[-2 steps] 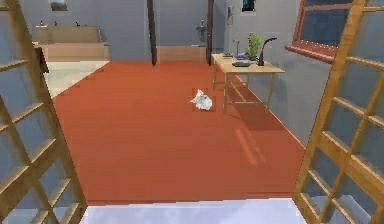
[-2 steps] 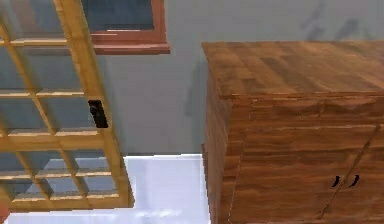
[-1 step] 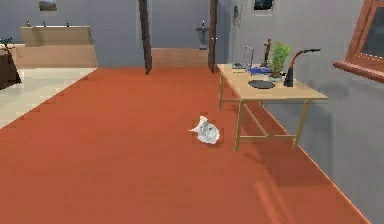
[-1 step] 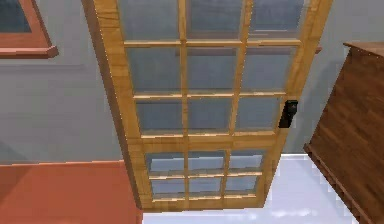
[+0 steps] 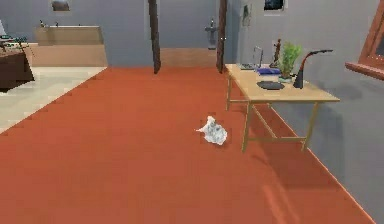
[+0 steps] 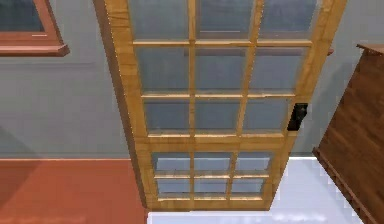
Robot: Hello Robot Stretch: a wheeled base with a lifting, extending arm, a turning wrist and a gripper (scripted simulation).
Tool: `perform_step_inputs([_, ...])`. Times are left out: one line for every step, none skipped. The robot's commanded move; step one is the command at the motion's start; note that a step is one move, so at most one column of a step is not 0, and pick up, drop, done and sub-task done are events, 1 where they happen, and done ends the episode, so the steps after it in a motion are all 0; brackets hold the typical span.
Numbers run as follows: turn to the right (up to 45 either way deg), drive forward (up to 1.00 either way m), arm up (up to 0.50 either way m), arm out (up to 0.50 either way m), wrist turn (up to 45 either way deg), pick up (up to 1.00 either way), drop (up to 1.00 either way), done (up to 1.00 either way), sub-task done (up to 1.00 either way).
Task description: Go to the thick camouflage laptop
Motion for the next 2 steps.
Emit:
perform_step_inputs([0.0,1.0,0.0,0.0,0.0,0.0,0.0,0.0,0.0])
perform_step_inputs([-6.0,0.0,0.0,0.0,0.0,0.0,0.0,0.0,0.0])
